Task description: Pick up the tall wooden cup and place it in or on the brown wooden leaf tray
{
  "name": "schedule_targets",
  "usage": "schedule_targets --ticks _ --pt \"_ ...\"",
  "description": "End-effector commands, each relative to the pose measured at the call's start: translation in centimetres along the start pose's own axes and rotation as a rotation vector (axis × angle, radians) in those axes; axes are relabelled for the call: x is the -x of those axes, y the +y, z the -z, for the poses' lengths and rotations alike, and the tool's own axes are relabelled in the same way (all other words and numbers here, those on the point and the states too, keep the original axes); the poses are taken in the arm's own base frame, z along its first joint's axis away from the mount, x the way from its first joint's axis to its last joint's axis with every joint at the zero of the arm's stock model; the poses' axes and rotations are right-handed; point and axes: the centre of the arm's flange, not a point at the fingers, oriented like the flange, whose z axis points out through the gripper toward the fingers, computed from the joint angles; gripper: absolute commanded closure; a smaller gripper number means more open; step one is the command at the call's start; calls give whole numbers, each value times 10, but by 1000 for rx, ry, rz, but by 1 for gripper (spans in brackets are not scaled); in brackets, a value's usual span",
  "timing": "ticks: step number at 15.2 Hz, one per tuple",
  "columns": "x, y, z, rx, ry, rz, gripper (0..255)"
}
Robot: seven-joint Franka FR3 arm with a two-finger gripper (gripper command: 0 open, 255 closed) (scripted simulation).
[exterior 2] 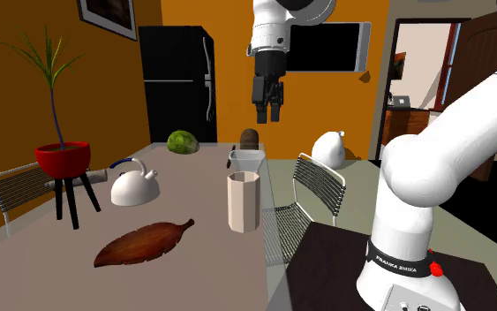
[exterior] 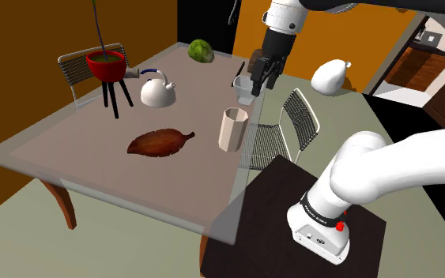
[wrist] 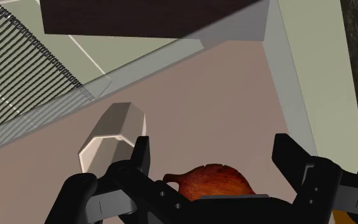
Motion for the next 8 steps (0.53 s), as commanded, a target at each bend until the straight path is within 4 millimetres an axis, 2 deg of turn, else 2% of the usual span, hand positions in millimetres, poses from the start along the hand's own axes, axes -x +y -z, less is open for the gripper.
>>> schedule_targets --ticks 1,8 --pt "0 0 0 0 0 0 0" --pt "-50 26 -70 24 10 -15 0"
